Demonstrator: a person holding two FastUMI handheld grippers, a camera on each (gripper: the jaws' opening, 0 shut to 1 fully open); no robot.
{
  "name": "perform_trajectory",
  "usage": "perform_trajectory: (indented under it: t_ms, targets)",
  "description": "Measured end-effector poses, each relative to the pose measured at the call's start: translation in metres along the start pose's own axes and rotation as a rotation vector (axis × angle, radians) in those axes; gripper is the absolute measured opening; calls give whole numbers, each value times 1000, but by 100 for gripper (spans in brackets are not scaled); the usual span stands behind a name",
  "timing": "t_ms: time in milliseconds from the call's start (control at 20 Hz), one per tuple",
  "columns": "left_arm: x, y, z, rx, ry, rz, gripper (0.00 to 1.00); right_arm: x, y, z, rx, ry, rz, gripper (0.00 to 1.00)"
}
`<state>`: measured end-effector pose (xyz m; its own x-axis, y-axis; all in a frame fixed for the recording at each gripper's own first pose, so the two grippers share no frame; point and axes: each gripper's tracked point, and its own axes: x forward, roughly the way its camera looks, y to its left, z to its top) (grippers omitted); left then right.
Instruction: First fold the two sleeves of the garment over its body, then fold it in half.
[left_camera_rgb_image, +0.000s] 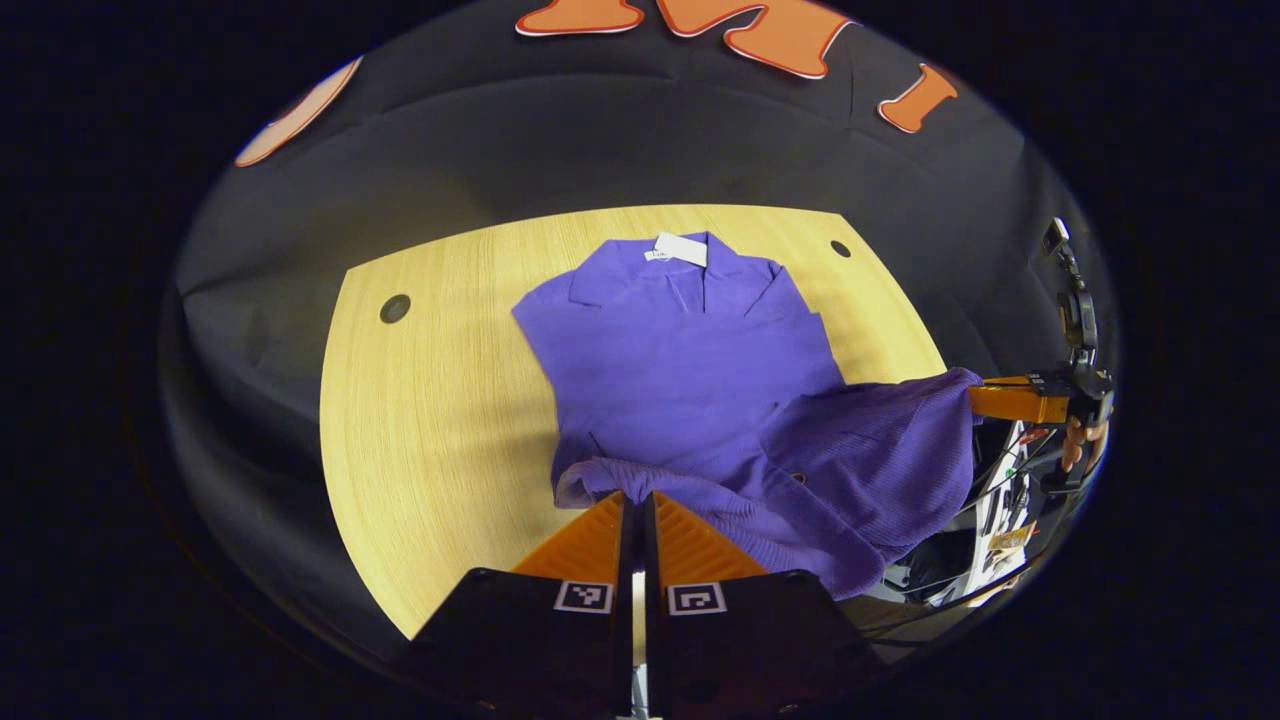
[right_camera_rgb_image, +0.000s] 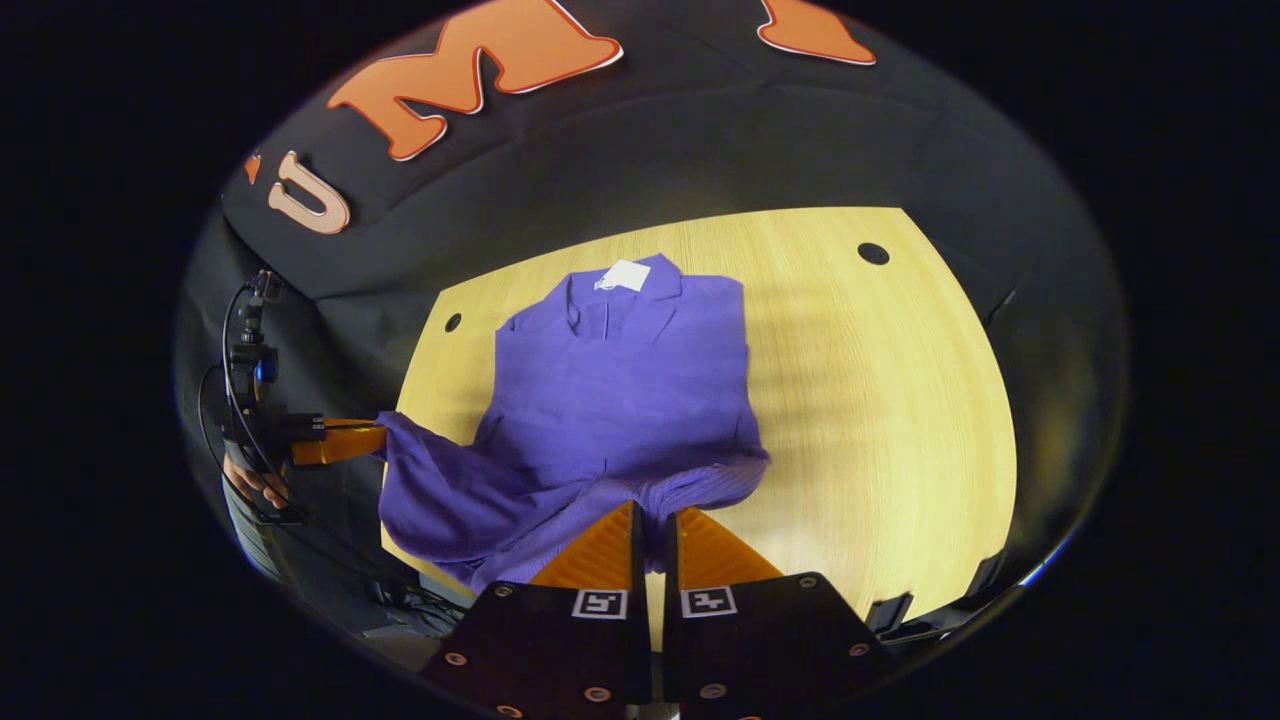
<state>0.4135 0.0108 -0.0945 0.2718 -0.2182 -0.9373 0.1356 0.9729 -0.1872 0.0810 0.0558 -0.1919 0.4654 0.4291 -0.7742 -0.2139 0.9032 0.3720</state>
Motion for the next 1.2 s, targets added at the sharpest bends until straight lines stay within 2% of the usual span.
perform_trajectory:
  t_ms: [450, 700, 900, 1200]
  targets:
    - [25, 41, 88, 37, 35, 53, 6, 36, -24, 73, 7, 17, -39, 5]
    - [56, 63, 105, 47, 80, 89, 6, 69, -44, 92, 25, 74, -63, 5]
    - [80, 64, 114, 60, 106, 99, 6, 96, -51, 105, 35, 109, -72, 5]
    - [95, 62, 142, 128, 95, 111, 6, 121, -48, 125, 59, 139, -39, 5]
